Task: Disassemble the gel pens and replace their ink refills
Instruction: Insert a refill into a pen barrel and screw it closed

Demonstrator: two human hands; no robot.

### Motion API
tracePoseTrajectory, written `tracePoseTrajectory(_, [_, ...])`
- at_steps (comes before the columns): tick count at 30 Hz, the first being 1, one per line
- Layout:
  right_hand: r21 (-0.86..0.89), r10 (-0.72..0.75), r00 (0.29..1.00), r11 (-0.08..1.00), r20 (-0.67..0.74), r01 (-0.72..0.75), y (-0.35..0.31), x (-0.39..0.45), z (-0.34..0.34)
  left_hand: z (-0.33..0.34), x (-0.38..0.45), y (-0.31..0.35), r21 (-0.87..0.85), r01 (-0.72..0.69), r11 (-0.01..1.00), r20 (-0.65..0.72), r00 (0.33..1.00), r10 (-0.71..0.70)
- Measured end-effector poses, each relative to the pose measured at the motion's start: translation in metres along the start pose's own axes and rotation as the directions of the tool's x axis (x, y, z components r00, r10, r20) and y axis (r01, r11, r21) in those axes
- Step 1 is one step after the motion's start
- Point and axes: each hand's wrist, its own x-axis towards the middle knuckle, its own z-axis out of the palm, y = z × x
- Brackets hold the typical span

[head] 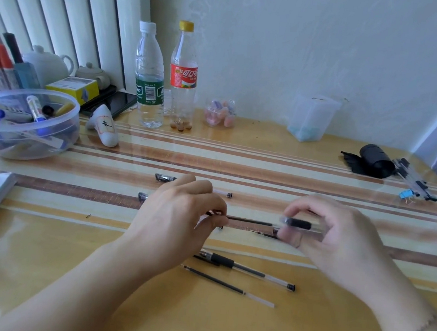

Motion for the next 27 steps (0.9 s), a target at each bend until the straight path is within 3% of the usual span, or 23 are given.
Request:
tracePoseTrajectory(7, [0.068,0.077,0.991,0.995,-0.111,-0.069,0.026,0.000,-0.006,-0.003,0.002,-0.004,-0.101,0.139,0.985,-0.116,0.982,-0.150])
tracePoseTrajectory(16, [0.120,0.017,0.987,0.993,-0.161,0.002,0.027,0.002,-0.007,-0.003,0.003,-0.006,-0.094,0.158,0.983,-0.089,0.982,-0.166])
tracePoseTrajectory(27, [0.171,-0.030,0.992,0.984,-0.121,0.050,0.029,0.003,-0.005,-0.004,0.002,-0.005,-0.070,0.133,0.989,-0.078,0.987,-0.139])
